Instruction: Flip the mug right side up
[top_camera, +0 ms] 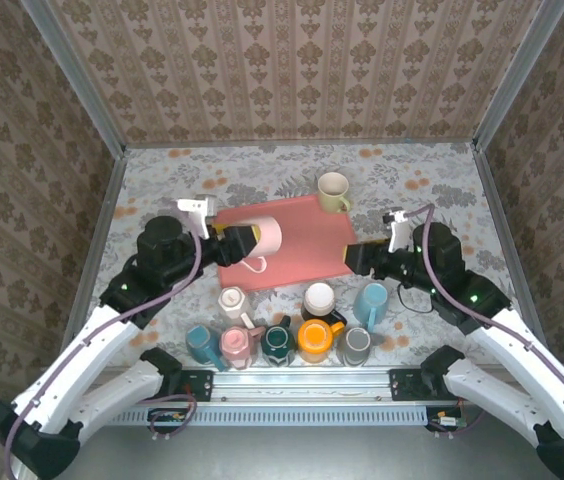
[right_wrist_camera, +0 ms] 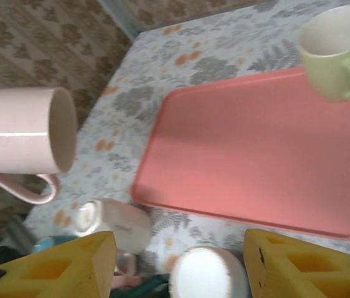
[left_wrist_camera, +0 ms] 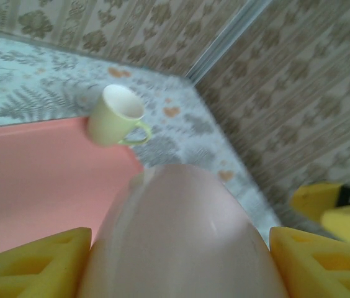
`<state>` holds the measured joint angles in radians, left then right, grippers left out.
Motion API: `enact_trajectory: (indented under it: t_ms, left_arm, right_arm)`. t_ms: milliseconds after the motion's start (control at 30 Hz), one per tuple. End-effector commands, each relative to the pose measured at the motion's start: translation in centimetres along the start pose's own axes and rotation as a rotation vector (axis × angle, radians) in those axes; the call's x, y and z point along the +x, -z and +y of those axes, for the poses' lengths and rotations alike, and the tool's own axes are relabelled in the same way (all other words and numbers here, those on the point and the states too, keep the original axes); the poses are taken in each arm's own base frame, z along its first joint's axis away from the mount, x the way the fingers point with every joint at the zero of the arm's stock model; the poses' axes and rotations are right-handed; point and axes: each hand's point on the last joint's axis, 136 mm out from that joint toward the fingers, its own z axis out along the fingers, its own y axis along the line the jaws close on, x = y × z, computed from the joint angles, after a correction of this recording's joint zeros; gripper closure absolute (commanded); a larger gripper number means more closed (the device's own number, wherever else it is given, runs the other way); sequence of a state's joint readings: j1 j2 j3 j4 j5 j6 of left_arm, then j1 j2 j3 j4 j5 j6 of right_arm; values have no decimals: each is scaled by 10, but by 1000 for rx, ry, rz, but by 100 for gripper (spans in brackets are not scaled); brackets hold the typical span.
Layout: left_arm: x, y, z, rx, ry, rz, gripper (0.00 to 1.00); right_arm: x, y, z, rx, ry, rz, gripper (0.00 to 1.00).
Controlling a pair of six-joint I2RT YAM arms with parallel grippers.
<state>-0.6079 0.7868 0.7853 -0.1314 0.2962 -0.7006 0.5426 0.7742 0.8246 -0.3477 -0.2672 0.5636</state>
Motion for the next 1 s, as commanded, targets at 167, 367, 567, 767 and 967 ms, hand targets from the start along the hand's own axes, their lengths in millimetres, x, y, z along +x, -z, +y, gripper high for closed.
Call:
enact_trajectory:
  t_ms: [167, 367, 567, 767, 967]
  left_arm:
    - [-48, 21, -68, 466, 160, -235, 63]
    - [-57, 36, -84, 538, 141, -278, 63]
    - [-61, 39, -86, 548, 157, -287, 64]
    - [-65, 44, -90, 564, 165, -304, 65]
    - [-65, 46, -90, 567, 171, -311, 66]
  right_arm:
    - [-14, -23, 84, -524, -203, 68, 41]
    - [-16, -33, 93, -580, -213, 83, 38]
    - [-5, -34, 127, -666, -90, 125, 36]
    - [-8, -44, 136, -700, -101, 121, 37]
    - [-15, -54, 141, -726, -126, 88, 45]
